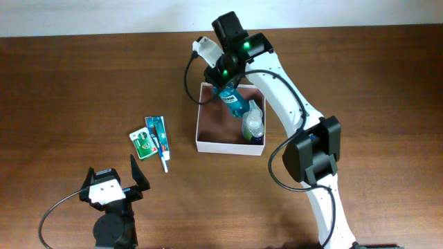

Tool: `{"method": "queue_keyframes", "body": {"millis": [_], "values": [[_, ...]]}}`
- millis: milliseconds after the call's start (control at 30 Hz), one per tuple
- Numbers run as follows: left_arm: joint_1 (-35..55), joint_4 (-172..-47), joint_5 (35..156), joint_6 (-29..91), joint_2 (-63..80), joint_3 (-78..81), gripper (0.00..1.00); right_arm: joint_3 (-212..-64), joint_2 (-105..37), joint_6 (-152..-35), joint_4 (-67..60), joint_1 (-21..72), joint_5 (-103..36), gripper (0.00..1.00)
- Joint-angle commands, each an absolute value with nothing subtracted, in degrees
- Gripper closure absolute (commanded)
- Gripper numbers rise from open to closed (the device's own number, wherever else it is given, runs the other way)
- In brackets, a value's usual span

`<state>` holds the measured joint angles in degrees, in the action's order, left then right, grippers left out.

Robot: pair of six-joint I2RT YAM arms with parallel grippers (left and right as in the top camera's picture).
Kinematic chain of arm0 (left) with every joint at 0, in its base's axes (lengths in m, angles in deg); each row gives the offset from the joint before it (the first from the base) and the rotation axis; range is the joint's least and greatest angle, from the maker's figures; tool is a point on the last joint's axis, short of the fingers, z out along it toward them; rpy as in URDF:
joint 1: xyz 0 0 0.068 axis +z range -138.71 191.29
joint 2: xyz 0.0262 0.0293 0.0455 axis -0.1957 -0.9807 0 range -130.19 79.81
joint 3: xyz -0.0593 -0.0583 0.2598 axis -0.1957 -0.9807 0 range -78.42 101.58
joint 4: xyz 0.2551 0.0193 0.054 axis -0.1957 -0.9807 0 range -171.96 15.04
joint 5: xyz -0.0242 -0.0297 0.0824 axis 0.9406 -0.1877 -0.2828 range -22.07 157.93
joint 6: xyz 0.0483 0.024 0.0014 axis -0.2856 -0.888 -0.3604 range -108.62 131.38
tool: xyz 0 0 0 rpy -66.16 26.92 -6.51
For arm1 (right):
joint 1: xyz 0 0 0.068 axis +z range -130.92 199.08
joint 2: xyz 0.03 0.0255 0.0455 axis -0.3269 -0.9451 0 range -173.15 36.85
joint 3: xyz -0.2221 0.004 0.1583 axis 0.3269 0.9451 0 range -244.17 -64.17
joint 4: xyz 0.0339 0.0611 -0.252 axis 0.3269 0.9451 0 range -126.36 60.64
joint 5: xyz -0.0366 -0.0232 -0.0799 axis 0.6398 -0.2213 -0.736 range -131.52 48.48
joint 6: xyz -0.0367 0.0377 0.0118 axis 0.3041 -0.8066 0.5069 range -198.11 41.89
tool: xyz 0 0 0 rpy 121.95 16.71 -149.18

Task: Pack container
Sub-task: 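Close the right gripper on the cap and lift the mouthwash upright, then release the upright mouthwash and raise the right gripper out of the box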

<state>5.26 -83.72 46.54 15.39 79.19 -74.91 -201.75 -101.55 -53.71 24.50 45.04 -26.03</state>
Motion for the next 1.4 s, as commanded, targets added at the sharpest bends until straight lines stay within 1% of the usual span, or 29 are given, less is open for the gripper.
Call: {"method": "queue_keyframes", "body": {"millis": [0,100,300,667,1033,1333,1367], "values": [[5.5,-83.5,46.8,14.3,79.5,-75.6,0.01,-203.3,-95.3,-53.6,23.9,44.8,-27.2,0.8],[5.5,-83.5,46.8,14.3,79.5,-75.6,0.01,-203.4,-93.8,-53.6,24.1,44.8,-27.5,0.8],[5.5,-83.5,46.8,14.3,79.5,-75.6,0.01,-203.4,-92.7,-53.6,28.1,44.8,-33.3,0.8],[5.5,-83.5,46.8,14.3,79.5,-75.6,0.01,-203.4,-92.7,-53.5,32.2,44.4,-35.0,0.8],[5.5,-83.5,46.8,14.3,79.5,-75.6,0.01,-203.4,-92.7,-53.6,37.7,40.6,-35.2,0.81],[5.5,-83.5,46.8,14.3,79.5,-75.6,0.01,-203.4,-92.7,-53.6,37.6,40.3,-35.2,0.79],[5.5,-83.5,46.8,14.3,79.5,-75.6,0.01,-203.4,-92.7,-53.6,37.6,40.3,-35.2,0.76]]}}
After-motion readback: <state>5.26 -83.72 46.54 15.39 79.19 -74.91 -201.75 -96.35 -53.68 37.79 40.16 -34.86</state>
